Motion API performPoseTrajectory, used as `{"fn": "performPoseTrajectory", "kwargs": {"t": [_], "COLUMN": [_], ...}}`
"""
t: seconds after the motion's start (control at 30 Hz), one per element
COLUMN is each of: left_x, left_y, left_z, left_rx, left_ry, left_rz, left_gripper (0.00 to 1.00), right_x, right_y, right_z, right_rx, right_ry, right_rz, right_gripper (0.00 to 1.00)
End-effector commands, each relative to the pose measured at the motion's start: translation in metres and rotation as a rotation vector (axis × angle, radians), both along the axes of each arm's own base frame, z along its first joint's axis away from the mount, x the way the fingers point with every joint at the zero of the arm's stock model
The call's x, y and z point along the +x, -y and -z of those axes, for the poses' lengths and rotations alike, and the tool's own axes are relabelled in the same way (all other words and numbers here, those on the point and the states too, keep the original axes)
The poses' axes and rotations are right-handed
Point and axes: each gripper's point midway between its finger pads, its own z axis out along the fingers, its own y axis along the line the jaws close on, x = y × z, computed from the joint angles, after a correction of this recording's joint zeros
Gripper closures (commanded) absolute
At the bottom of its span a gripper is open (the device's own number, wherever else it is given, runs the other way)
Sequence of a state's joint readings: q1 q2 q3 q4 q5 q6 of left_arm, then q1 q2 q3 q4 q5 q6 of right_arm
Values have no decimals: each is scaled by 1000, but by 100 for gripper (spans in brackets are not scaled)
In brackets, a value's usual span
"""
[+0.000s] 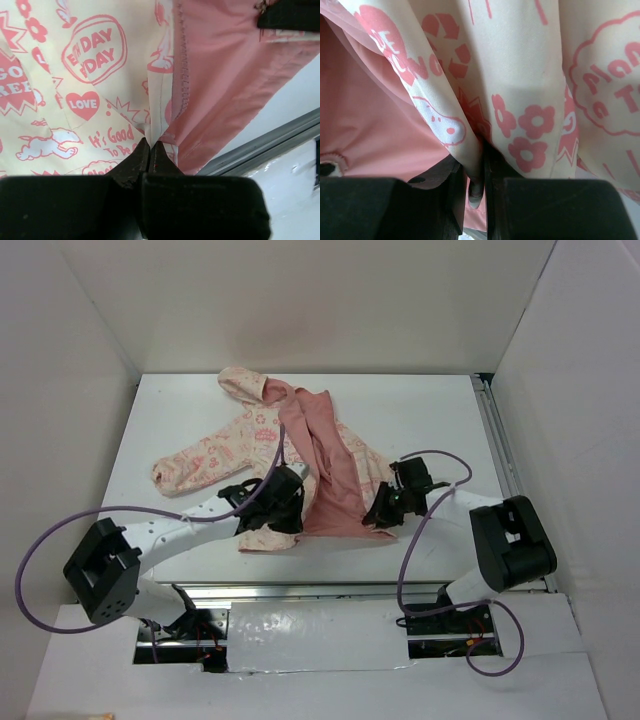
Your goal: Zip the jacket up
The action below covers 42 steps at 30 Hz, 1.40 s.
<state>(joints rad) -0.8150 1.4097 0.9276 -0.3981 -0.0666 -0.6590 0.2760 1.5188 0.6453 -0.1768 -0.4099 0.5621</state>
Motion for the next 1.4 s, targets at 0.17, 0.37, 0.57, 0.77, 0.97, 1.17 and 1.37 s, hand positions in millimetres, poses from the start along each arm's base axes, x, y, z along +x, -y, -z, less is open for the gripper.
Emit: {"fn": "performPoseTrajectory", "kwargs": {"t": [0.17,0.37,0.57,0.77,0.97,1.17,1.37], "left_x": [24,33,34,18,-12,-23,-21], "left_y": [18,42,60,61,53,42,44], "left_z": [-32,-48,-75,-82,-111,-115,-105], "left_rx": [-214,-288,-398,-484,-673,-673,-655], "left_ry": [79,153,235,280,505,626,594], "left_rz": [-82,-100,-47,39,307,456,464], "left_gripper": [100,100,100,100,98,100,100], "right_x": [-7,-21,-31,-26,-46,-76,-62], "right_y": [-14,-56,-82,-91,-90,-99,-99], "right_z": [-38,-102,-108,-132,-151,-161,-133], "right_rx": [-55,42,78,178,383,530,373], "right_ry": [277,561,596,685,721,655,539], "right_rz": [-125,-257,-302,-208,-257,-505,-480], "right_gripper": [100,100,100,100,100,100,100]}}
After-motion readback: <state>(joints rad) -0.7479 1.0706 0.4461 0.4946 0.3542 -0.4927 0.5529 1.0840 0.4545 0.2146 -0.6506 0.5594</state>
